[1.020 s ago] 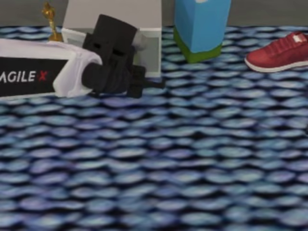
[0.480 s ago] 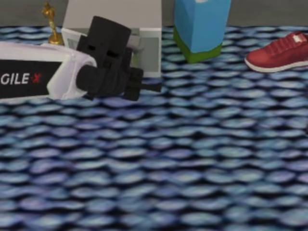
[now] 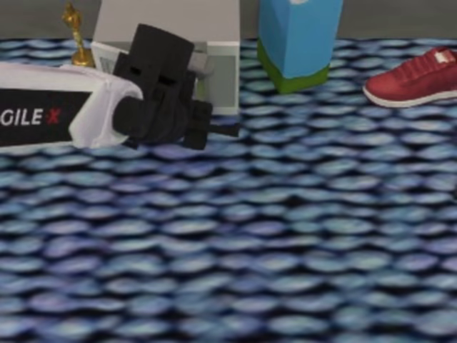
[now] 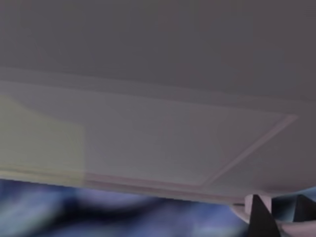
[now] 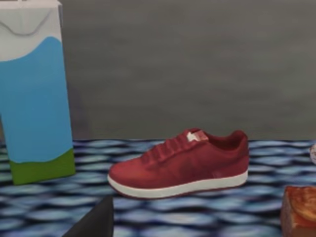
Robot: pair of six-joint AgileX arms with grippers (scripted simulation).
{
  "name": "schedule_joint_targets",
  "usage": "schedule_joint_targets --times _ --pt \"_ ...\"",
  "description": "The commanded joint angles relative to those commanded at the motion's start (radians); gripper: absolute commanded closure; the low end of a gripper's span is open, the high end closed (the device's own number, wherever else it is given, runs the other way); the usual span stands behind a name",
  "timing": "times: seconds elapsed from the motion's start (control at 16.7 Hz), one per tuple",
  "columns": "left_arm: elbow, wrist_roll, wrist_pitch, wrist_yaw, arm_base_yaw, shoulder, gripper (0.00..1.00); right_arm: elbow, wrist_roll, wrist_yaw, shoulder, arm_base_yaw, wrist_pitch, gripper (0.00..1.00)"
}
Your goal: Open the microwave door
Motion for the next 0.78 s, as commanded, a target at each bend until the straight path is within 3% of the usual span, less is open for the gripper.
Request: schedule_joint_targets --times 0.78 --pt "0.002 -0.005 0.000 0.008 -0.008 0.003 1.00 0.000 0.000 0.000 0.000 0.000 0.000 0.00"
